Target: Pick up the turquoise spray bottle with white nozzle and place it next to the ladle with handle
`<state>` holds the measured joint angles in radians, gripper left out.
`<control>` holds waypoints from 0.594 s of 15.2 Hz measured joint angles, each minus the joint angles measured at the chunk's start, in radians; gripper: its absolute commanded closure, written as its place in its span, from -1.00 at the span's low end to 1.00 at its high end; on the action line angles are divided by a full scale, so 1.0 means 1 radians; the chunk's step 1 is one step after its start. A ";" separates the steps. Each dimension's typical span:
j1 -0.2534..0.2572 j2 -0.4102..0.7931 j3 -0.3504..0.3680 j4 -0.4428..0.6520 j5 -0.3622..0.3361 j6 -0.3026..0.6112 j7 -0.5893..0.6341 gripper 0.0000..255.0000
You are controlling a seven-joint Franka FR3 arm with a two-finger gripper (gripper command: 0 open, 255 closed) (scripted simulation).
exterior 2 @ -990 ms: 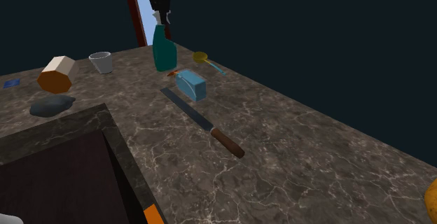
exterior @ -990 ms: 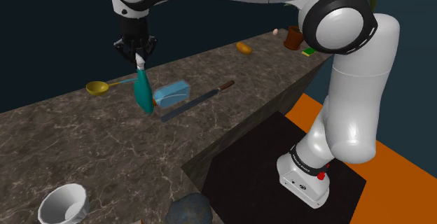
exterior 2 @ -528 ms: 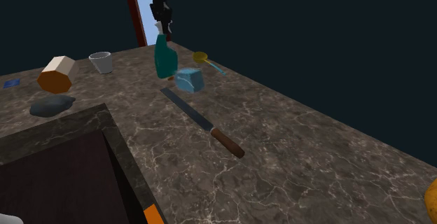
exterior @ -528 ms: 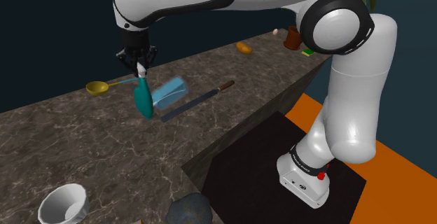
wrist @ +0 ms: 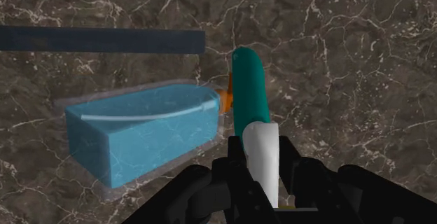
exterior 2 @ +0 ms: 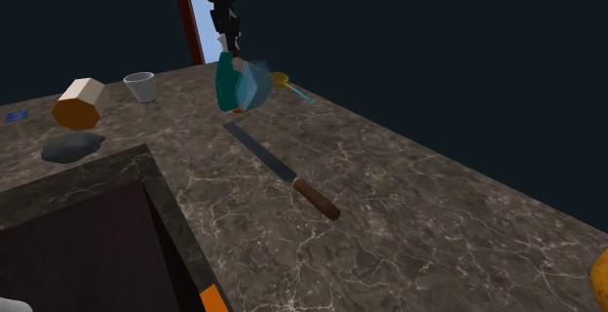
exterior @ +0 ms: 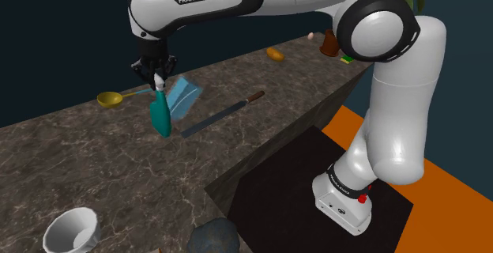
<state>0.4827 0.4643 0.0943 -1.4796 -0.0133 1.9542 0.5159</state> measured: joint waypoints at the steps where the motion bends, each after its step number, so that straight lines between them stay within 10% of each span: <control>1: 0.000 0.000 0.000 0.001 0.000 -0.002 0.000 1.00; 2: 0.000 -0.001 0.000 -0.002 0.000 0.000 0.000 -1.00; 9: -0.001 -0.003 -0.001 0.001 0.000 -0.014 -0.001 -1.00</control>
<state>0.4814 0.4613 0.0937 -1.4789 -0.0130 1.9400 0.5149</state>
